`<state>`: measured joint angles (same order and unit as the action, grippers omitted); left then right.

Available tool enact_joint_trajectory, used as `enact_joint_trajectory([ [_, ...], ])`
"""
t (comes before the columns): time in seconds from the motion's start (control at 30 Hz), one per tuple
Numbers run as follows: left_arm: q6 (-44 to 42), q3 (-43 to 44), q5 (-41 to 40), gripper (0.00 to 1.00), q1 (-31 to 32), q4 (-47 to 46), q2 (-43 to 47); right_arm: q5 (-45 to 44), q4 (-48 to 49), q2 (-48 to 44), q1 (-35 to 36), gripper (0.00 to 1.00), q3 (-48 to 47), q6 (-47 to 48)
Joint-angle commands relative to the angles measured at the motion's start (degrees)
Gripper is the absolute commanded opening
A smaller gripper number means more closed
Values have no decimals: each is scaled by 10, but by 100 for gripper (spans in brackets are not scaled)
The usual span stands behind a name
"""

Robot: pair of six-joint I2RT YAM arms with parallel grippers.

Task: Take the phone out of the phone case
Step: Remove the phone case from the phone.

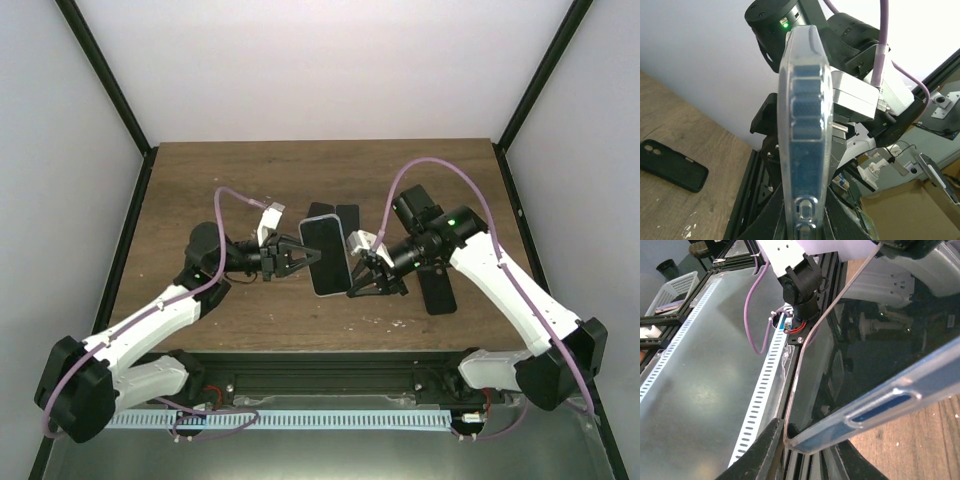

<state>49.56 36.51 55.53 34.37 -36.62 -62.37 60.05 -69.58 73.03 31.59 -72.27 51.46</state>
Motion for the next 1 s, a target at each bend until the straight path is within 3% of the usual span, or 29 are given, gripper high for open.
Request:
enact_joint_trajectory([
  [0.0,20,12,22,0,1,-47,1,-4,21,-17,5,18,-23,38],
  [0.27,28,34,26,0,1,-28,-17,-26,18,-43,9,14,-30,72],
  [0.73,118,29,47,0,11,-166,-89,-43,22,-81,21,11,-26,82],
  [0.97,117,45,49,0,39,-176,-111,-55,20,-74,45,11,-28,90],
])
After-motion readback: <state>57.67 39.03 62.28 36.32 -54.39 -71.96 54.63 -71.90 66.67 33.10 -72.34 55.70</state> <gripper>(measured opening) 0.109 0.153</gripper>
